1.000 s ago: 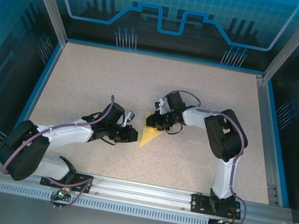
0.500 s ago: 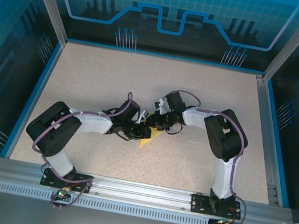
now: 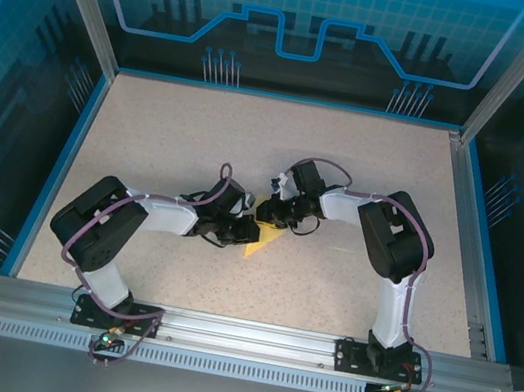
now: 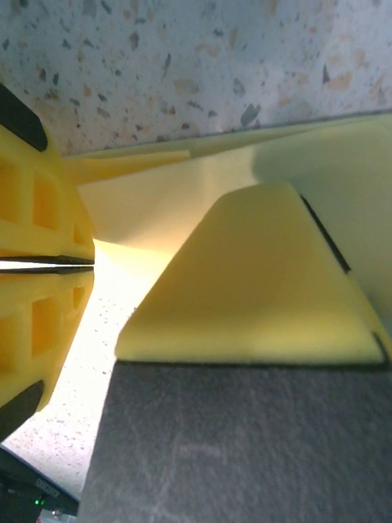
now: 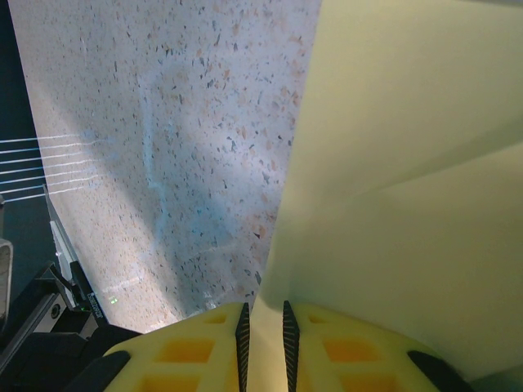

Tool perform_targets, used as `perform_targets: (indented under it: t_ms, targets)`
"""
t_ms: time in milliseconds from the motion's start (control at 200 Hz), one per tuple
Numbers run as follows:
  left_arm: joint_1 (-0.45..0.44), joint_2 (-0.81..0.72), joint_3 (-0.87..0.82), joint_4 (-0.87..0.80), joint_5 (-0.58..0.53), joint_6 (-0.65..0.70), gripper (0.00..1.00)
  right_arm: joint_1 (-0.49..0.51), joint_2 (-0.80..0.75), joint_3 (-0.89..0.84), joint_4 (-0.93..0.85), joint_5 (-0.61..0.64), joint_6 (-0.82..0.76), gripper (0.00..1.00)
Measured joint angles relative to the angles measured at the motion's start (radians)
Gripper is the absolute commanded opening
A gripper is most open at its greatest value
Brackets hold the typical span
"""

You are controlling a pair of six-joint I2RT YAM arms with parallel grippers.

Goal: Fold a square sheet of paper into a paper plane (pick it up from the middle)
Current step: Fourth fold the wing at the center of the table.

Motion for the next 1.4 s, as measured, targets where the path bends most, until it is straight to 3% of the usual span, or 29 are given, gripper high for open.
perform_targets:
  t_ms: [330,580,840,1401]
  targets:
    - [-0.003,0.004,-0.038,0.035,-0.03,-0.001,0.0,0.001,0.0,0.01,-0.014,0.004,0.0,0.22]
    - [-0.009,-0.006,-0.071,0.09,-0.044,-0.011,0.0,-0.005,-0.008,0.03,-0.058,0.026,-0.002,0.21]
    - [-0.011,-0.006,-0.071,0.091,-0.048,-0.01,0.0,-0.034,-0.099,0.025,-0.058,0.033,-0.019,0.14]
    - [-0.012,-0.006,-0.068,0.085,-0.048,-0.01,0.0,0.02,-0.107,-0.079,0.002,-0.019,-0.016,0.14]
